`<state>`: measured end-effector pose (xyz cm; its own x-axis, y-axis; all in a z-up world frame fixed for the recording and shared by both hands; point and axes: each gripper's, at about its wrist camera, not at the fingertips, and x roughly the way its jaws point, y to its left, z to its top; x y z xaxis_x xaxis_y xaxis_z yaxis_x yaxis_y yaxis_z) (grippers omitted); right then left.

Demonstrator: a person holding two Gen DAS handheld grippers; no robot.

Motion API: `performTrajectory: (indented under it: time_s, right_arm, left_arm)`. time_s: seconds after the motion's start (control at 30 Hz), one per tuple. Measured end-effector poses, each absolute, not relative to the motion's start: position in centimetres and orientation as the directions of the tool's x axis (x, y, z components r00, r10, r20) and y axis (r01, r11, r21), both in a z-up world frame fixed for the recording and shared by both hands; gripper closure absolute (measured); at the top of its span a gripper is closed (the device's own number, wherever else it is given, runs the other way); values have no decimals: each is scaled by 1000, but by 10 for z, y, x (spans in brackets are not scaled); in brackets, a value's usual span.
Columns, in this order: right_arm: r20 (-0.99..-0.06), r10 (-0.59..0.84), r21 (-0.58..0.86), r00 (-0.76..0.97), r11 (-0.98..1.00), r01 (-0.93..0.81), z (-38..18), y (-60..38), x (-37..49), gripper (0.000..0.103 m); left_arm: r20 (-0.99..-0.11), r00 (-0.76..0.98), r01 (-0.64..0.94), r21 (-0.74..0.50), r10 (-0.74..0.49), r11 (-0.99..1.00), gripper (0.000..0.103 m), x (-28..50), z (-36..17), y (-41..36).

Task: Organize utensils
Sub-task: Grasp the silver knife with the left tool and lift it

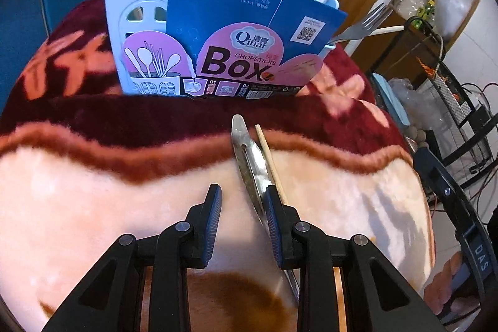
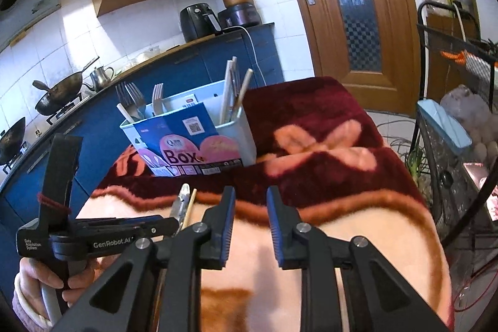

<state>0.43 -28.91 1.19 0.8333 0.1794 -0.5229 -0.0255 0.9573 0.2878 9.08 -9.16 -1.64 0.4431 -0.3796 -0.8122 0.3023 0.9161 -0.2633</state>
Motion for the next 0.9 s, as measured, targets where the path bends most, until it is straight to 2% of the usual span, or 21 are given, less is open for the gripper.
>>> performTrajectory:
  time_s: [0.17,0.23,0.4,0.67,0.9]
  right_arm:
    - [-526,192,308,829,951,-25,6,-294,3,78]
    - [-528,194,313,827,949,-23,3,-296,3,78]
    - [-538,194,314,820,949,-18,0,-297,4,78]
    - [-547,198,300,814,953,-30,4,-292,1,77]
    - [-576,233,289,783,955,-71,6,-277,6,77]
  left_arm:
    - [-815,418,307,-288,-400,907,77,100,-16,-99]
    - [-819,409,304,-294,-403,906,88,106,-16,-100]
    - [-804,389,289,-356,-449,889,98,113,-18,-95]
    - [-741,469,286,-386,-480,877,100,95,-2,-77]
    - [-649,637,283,-304,-415,910,101,72,36,-46]
